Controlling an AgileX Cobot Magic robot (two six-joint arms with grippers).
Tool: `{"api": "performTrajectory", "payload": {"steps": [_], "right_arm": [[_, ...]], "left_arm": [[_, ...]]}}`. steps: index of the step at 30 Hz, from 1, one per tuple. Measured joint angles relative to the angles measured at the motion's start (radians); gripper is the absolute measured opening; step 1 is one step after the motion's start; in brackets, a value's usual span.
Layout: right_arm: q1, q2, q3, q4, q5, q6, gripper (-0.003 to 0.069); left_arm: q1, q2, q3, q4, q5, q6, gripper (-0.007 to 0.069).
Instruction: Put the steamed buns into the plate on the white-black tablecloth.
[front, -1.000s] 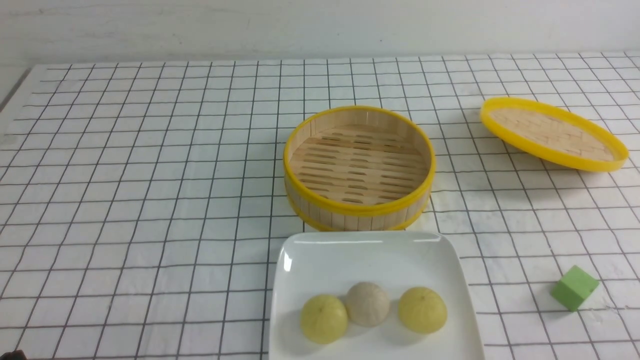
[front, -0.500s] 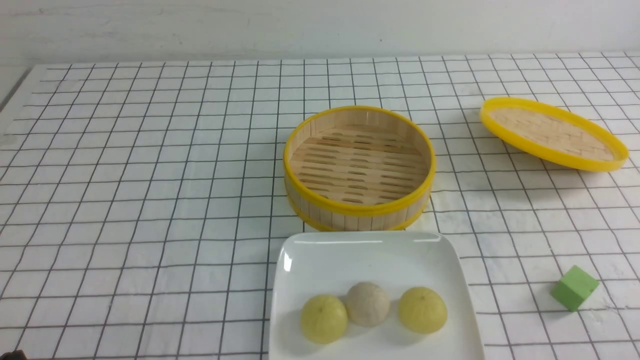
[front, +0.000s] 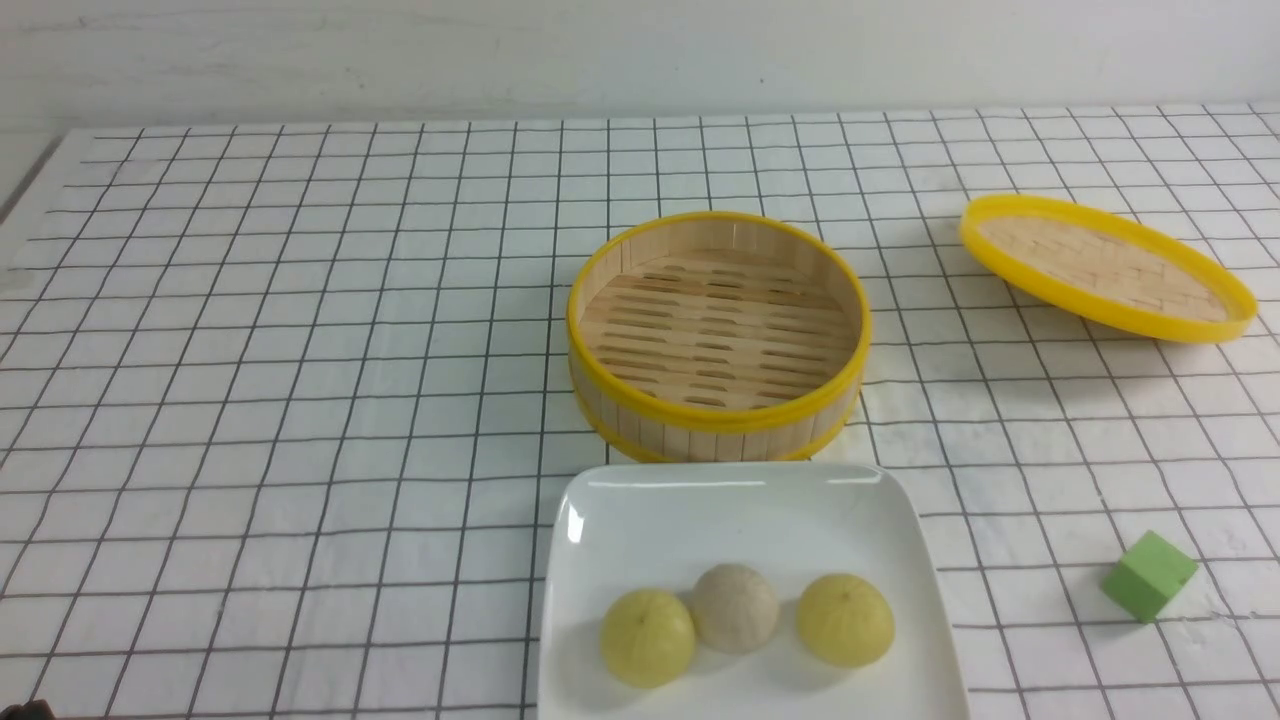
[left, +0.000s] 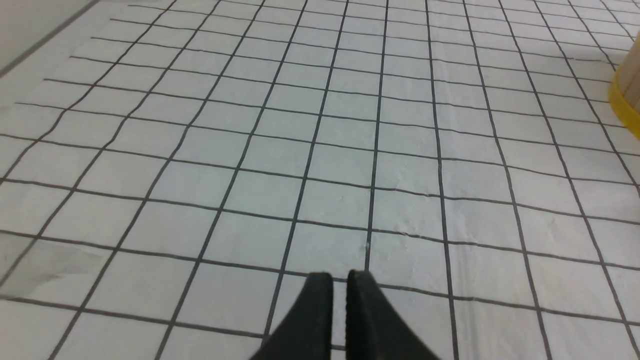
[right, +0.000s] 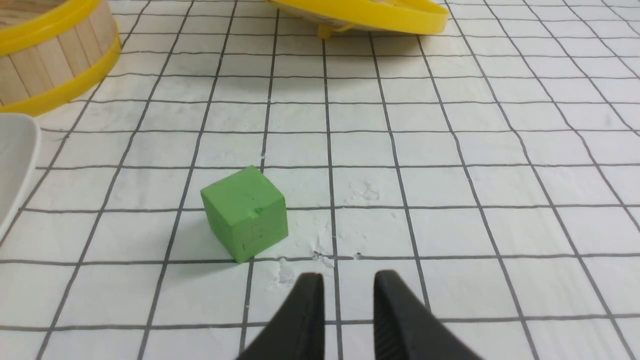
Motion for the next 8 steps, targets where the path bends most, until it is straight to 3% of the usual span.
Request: {"api": "performTrajectory", "payload": {"steps": [8], "right_arm": [[0.0, 0.0, 0.0, 0.0, 0.0, 0.0, 0.0186]], "left_arm": [[0.0, 0.0, 0.0, 0.0, 0.0, 0.0, 0.0076]]}}
